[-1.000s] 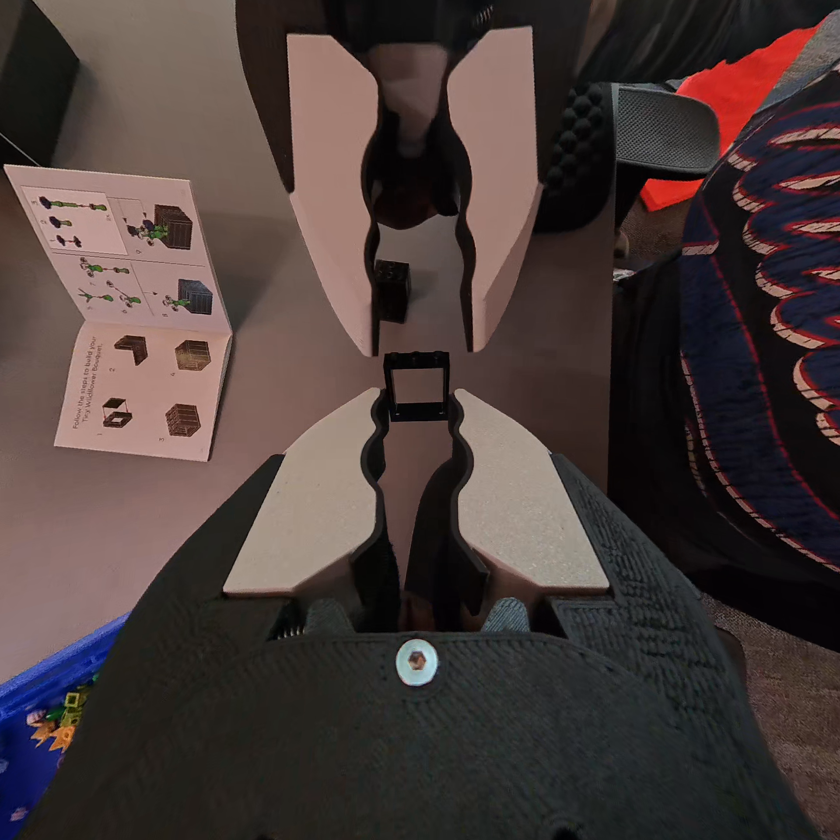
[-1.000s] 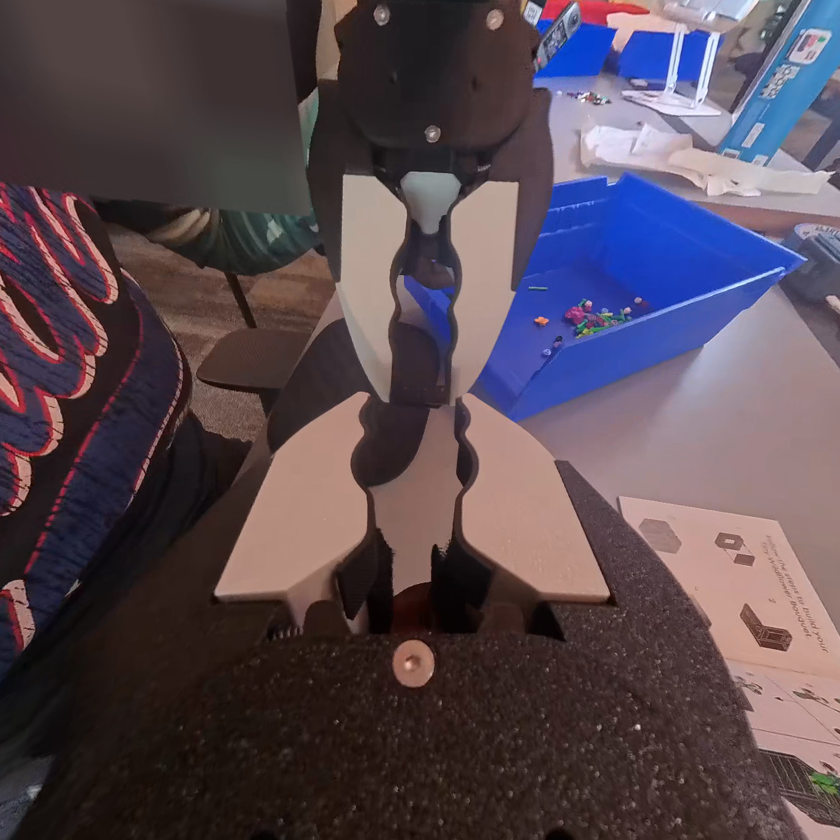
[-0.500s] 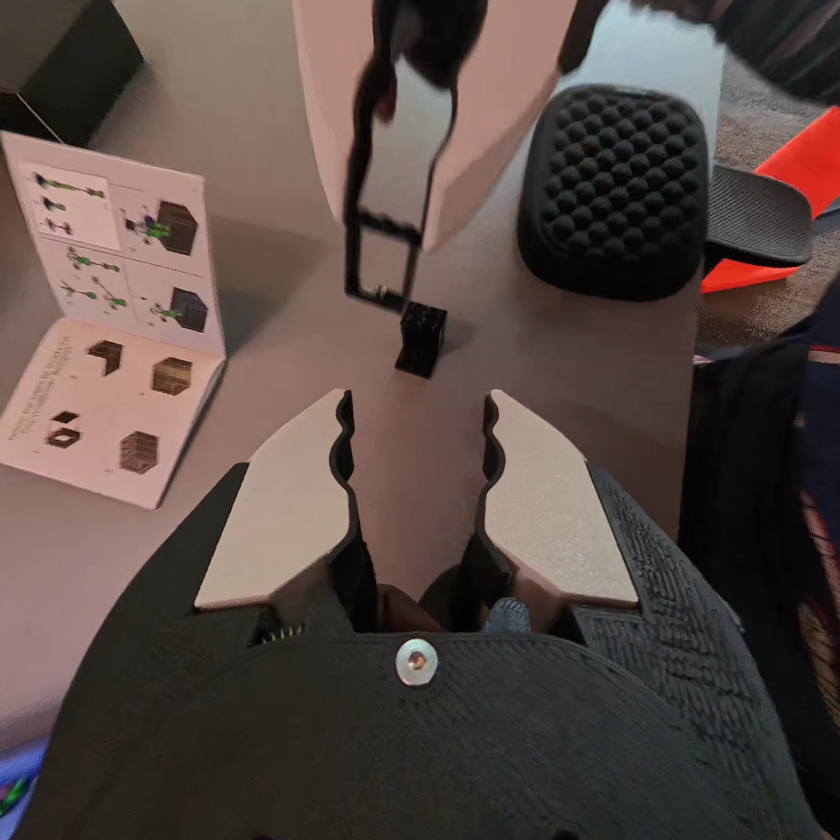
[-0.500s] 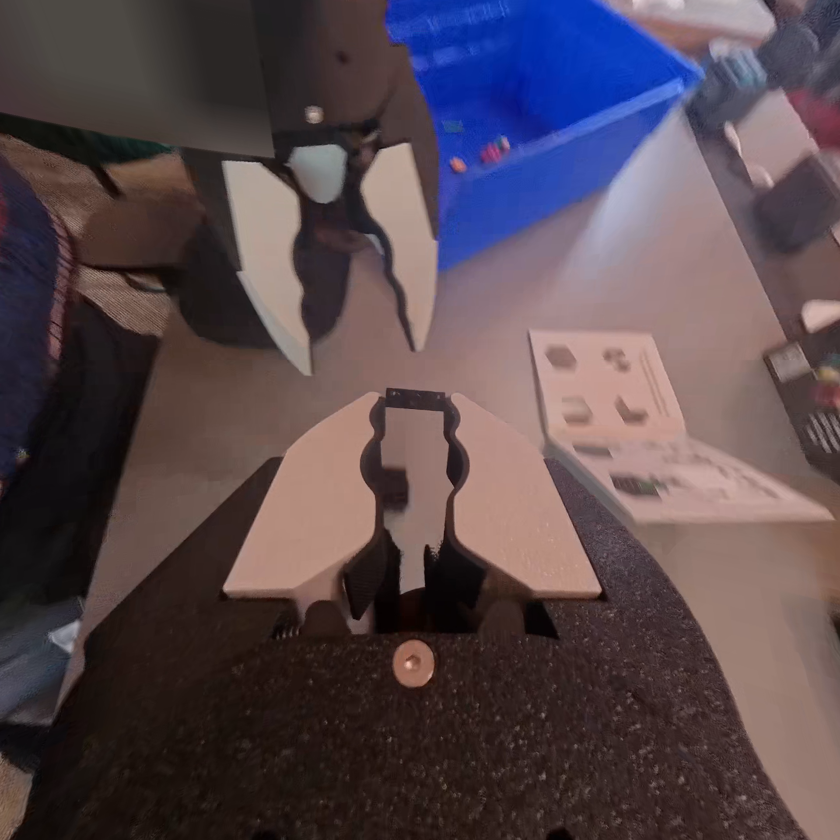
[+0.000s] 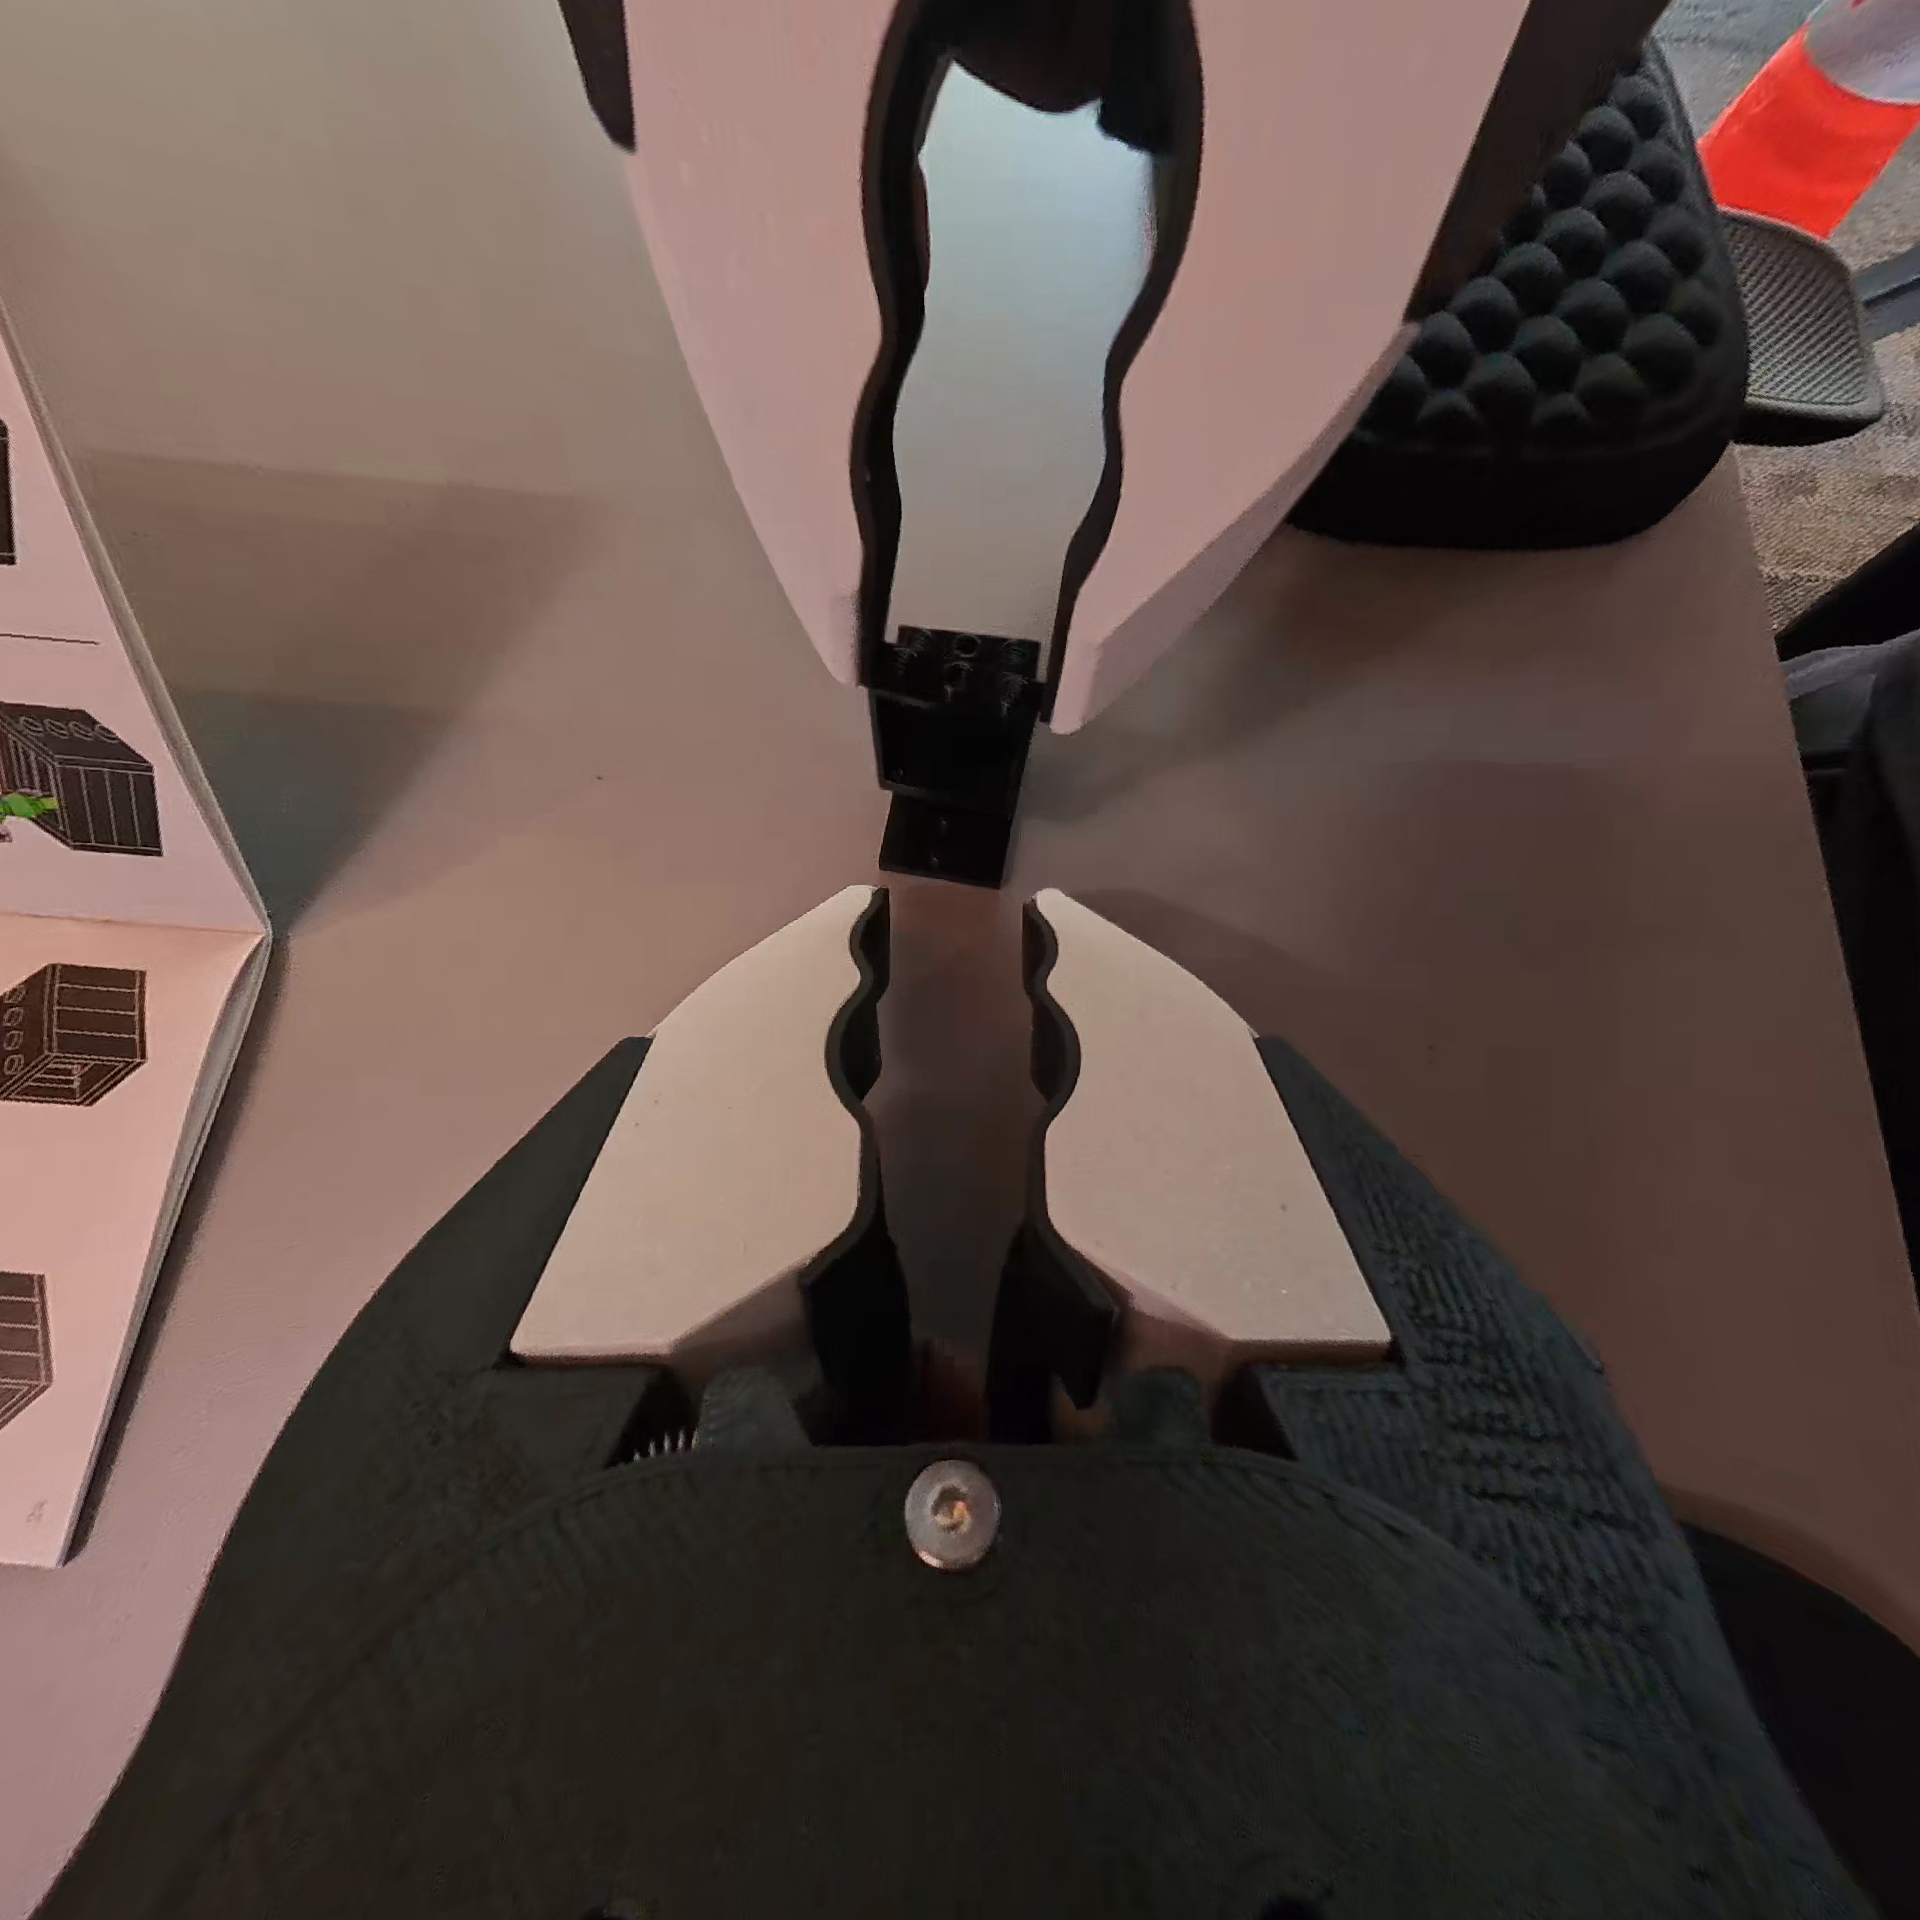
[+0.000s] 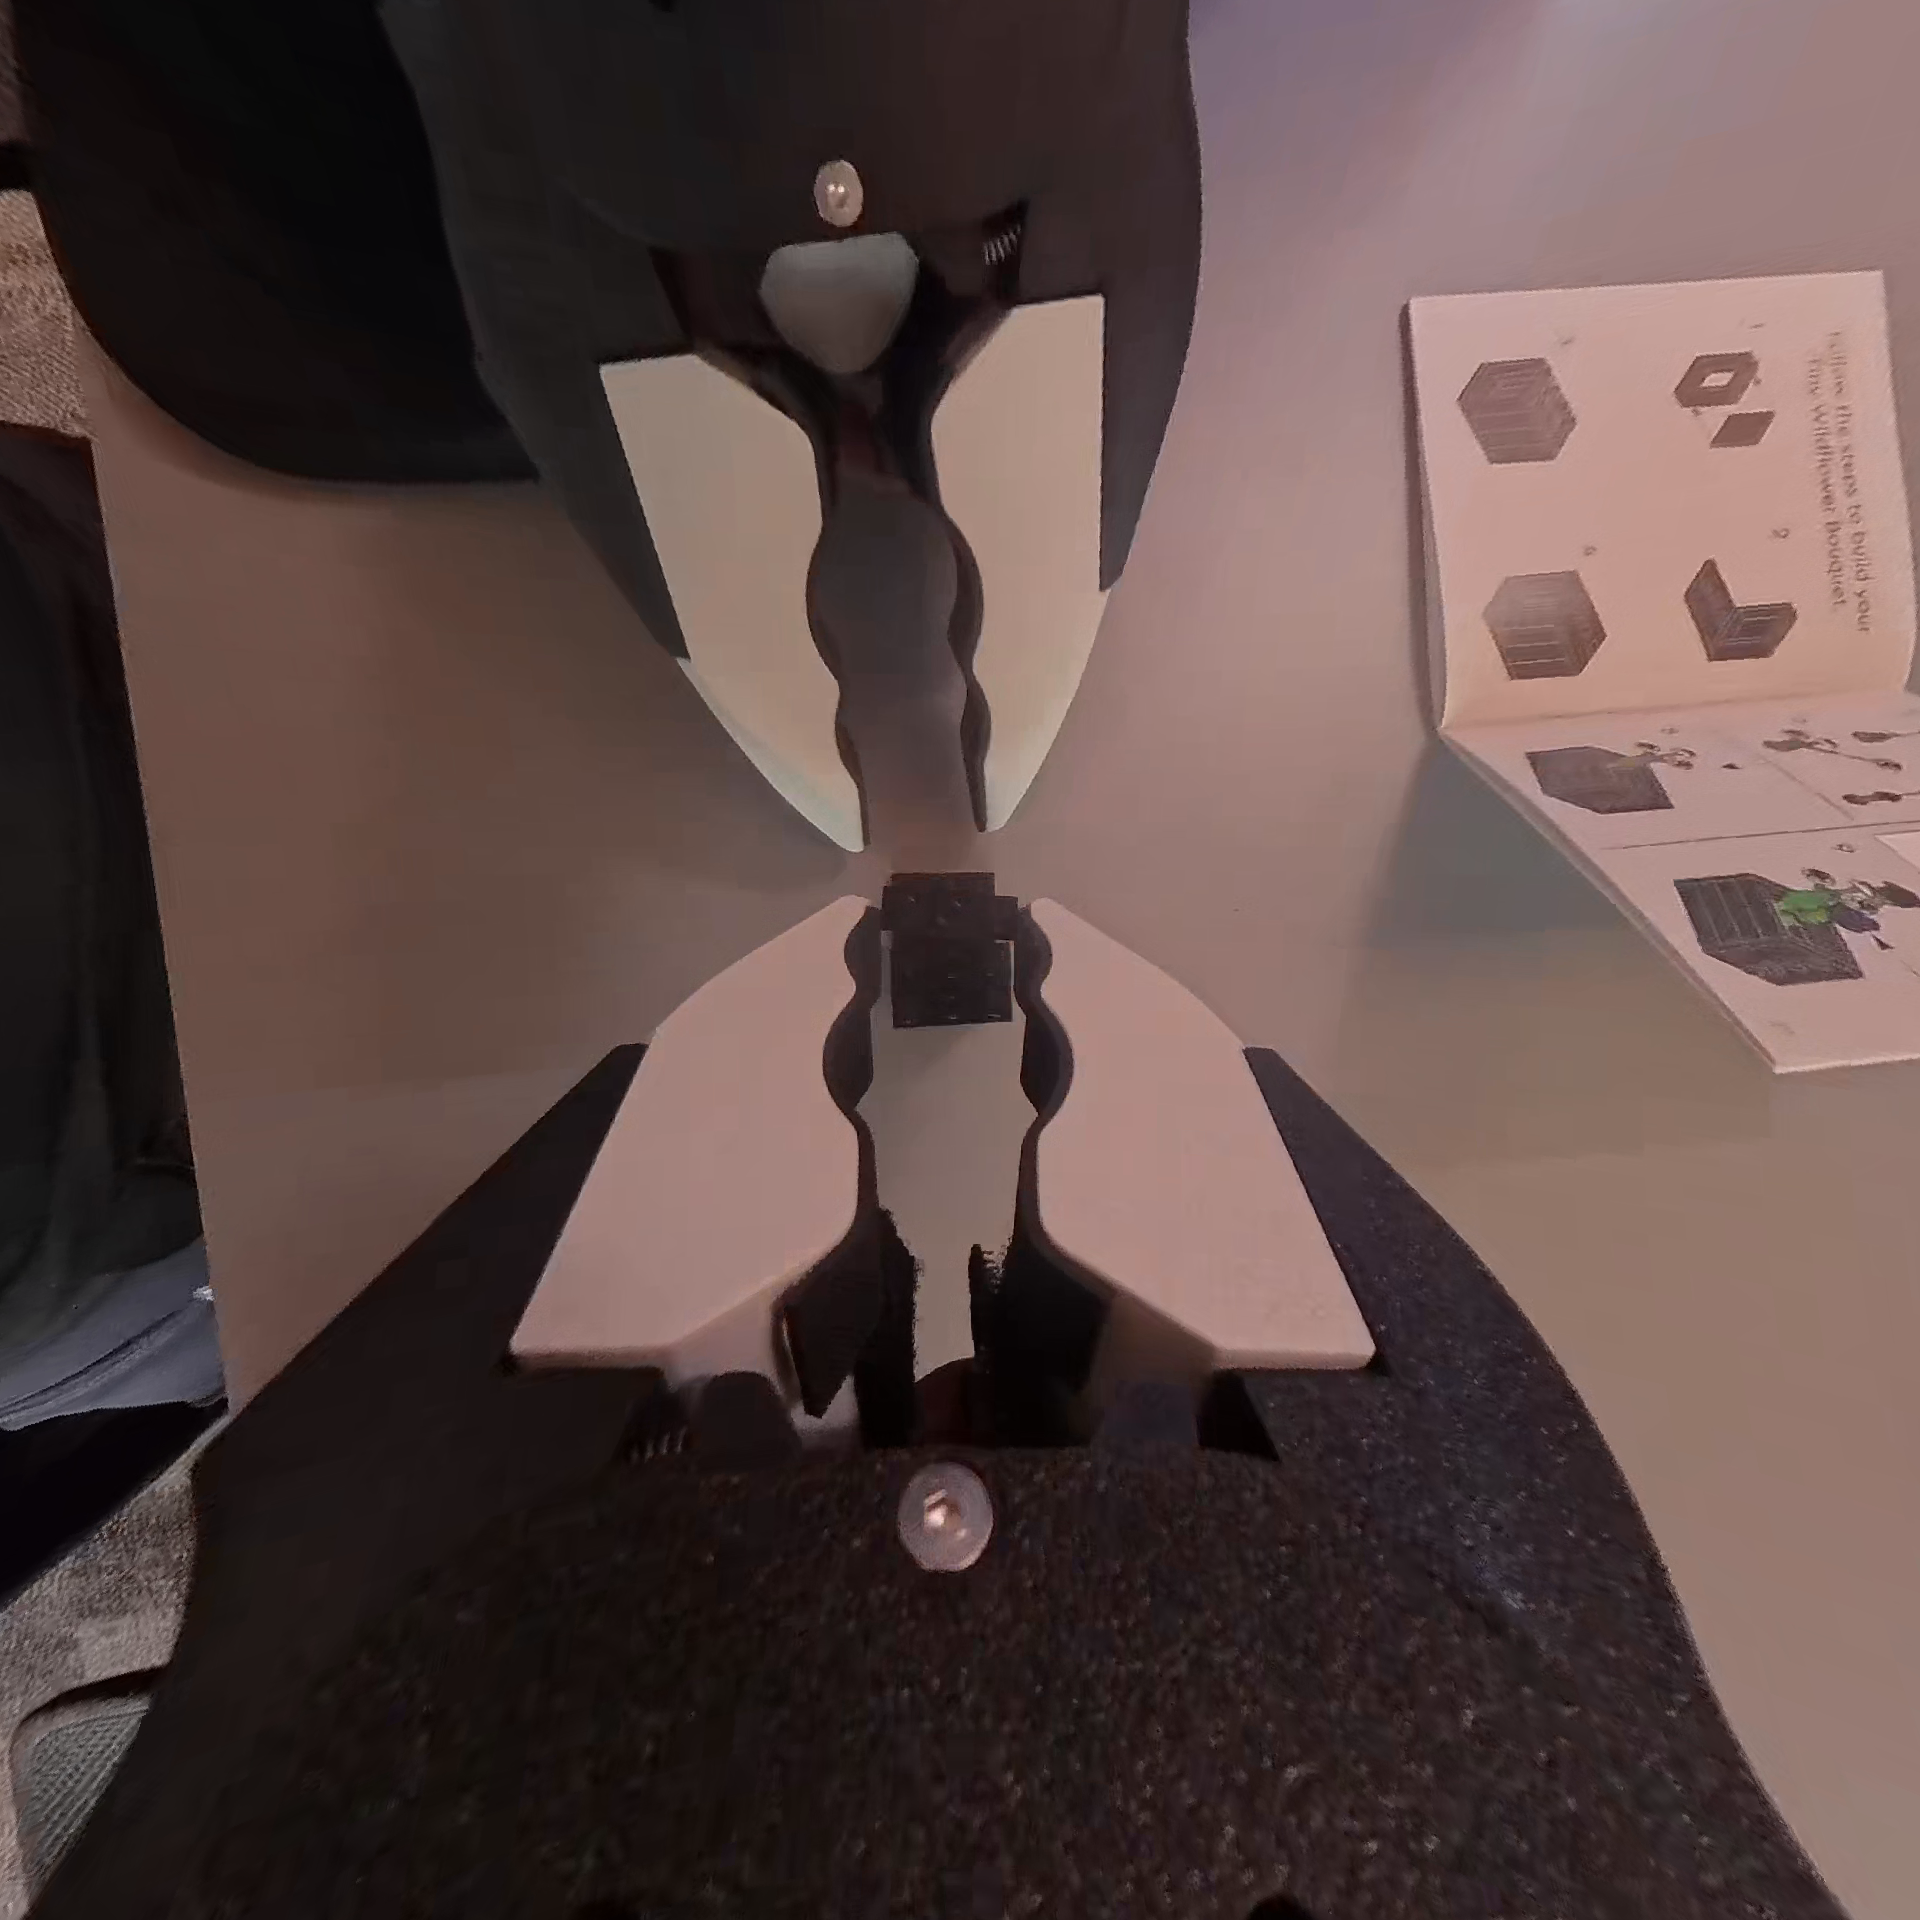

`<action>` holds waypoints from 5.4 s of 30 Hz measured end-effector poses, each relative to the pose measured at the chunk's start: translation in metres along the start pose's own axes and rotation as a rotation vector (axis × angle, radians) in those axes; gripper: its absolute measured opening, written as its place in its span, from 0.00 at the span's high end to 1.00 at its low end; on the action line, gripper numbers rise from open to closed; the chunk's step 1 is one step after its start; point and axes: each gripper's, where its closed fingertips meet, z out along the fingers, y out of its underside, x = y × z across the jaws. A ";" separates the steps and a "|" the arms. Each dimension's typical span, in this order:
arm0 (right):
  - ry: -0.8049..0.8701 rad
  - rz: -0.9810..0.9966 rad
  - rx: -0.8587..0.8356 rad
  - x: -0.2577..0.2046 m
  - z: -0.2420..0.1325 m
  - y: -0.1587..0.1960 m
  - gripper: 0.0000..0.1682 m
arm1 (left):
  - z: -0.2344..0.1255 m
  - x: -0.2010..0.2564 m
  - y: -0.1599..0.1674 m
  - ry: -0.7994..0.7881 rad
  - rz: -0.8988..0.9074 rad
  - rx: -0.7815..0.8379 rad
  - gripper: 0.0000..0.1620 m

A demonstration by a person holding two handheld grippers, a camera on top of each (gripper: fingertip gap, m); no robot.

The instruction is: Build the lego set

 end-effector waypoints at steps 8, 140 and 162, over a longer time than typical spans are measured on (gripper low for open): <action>-0.003 -0.017 -0.115 0.002 0.010 0.005 0.85 | -0.002 0.000 0.003 -0.013 0.021 0.013 0.85; 0.029 0.158 -0.058 0.001 -0.001 0.024 0.94 | 0.034 0.002 -0.020 0.189 0.135 -0.028 0.84; 0.008 0.211 -0.035 -0.001 -0.003 0.026 0.94 | 0.035 0.002 -0.020 0.191 0.133 -0.028 0.84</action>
